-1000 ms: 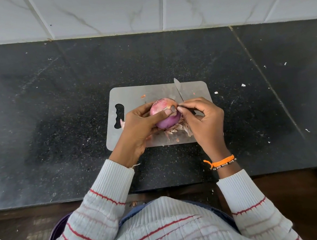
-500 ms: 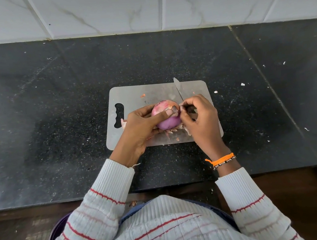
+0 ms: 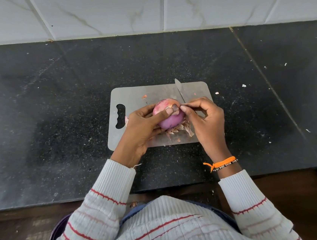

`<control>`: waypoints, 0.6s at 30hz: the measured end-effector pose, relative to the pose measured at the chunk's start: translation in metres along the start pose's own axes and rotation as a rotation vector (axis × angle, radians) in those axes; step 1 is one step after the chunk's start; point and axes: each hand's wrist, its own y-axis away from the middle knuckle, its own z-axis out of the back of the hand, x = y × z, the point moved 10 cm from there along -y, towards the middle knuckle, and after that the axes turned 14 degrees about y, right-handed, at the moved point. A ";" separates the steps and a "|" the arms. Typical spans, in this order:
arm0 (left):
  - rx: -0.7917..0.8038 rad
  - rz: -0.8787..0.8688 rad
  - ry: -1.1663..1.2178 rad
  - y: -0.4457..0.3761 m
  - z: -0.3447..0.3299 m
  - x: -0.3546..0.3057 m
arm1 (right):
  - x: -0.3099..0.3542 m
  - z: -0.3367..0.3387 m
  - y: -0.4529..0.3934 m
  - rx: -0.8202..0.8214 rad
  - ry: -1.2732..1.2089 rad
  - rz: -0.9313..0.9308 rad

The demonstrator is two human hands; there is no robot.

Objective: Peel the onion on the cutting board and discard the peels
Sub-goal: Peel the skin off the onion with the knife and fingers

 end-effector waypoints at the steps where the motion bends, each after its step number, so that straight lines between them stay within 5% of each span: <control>1: 0.006 0.003 0.002 0.000 -0.001 0.000 | 0.000 0.000 0.000 -0.014 0.022 -0.004; 10: 0.082 0.050 0.081 -0.001 -0.005 0.003 | -0.029 -0.009 0.003 -0.021 0.272 -0.049; 18: 0.045 0.052 0.094 -0.005 -0.003 0.006 | 0.000 0.002 -0.001 -0.043 0.060 0.000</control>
